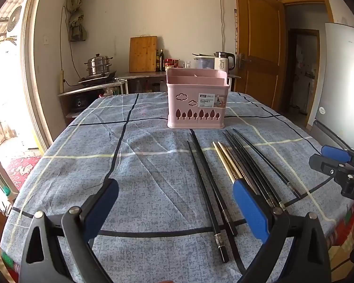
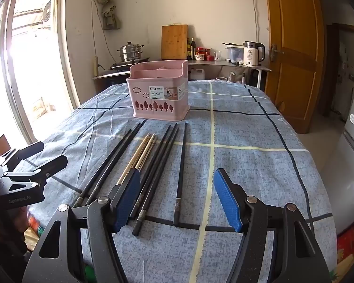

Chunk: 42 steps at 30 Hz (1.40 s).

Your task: Organize utensils

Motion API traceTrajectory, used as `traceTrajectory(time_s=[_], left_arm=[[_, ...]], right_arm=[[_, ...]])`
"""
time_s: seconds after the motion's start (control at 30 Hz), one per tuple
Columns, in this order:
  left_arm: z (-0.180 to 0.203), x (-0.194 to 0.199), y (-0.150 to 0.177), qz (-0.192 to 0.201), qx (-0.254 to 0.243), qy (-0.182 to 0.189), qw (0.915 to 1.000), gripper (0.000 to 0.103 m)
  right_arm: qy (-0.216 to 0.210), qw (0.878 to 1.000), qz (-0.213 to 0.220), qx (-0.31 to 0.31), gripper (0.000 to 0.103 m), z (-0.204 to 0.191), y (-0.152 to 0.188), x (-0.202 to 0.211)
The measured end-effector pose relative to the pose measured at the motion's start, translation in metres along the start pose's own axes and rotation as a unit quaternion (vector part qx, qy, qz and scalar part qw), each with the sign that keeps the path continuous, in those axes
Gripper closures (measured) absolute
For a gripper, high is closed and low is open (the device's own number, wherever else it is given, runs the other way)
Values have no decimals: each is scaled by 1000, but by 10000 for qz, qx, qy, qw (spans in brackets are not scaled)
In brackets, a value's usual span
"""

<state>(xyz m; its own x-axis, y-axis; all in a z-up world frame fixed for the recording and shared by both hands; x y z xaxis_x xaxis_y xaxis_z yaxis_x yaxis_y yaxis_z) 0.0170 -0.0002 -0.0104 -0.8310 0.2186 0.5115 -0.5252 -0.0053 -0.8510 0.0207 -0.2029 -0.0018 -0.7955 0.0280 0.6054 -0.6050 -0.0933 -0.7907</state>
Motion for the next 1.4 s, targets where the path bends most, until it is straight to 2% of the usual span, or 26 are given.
traceTrajectory(time_s=[1.4], left_arm=[[7, 5, -4, 56, 6, 107, 9999, 4]], right_arm=[[-19, 10000, 25, -35, 37, 0, -1, 4]])
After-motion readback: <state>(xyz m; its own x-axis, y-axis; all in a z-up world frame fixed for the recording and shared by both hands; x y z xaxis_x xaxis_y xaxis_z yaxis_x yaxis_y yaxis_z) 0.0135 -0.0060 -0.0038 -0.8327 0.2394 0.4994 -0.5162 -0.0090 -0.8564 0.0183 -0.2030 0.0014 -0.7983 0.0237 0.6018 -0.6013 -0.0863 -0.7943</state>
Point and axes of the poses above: each gripper's, at about its wrist camera, not at the fingertips, and x roughly against the way its jaws point, z to its right, y to its underside, the point moved 2 cm from there along -x, roughly the way its jaws point, and after that the axes turned 13 degrees about y, right-handed, at the moved point
